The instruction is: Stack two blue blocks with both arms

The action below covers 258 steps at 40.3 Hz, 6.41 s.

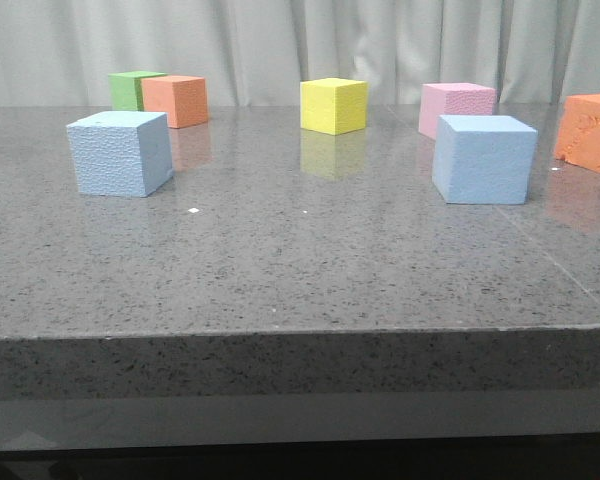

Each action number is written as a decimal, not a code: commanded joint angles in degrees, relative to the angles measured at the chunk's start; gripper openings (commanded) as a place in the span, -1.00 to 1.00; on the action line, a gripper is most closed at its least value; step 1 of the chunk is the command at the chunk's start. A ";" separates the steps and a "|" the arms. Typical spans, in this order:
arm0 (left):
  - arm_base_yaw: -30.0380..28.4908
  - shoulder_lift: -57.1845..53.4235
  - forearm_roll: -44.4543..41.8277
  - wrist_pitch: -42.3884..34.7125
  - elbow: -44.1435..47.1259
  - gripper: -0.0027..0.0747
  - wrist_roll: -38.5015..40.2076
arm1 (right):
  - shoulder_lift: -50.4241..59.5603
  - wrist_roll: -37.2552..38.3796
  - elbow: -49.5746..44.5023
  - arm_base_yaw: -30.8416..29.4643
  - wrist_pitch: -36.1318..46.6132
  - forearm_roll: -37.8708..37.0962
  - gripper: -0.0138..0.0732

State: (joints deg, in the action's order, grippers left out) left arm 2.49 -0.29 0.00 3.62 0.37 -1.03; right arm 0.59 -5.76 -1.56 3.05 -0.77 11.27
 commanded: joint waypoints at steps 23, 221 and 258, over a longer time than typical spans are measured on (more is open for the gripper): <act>0.10 -0.97 -1.43 -6.44 0.12 -0.98 0.60 | 1.02 0.06 0.34 0.06 4.45 0.31 -0.84; 0.10 21.16 -0.58 19.70 -37.30 0.64 1.03 | -89.53 32.74 82.49 17.34 -45.80 -20.82 0.82; 0.10 21.16 -0.58 19.67 -37.30 0.64 1.03 | -98.57 34.26 82.49 14.76 -41.66 -21.15 0.52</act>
State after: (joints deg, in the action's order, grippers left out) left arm 2.49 20.00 -0.64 28.22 -35.49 -0.56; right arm -101.43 28.60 78.95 18.16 -43.71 -8.58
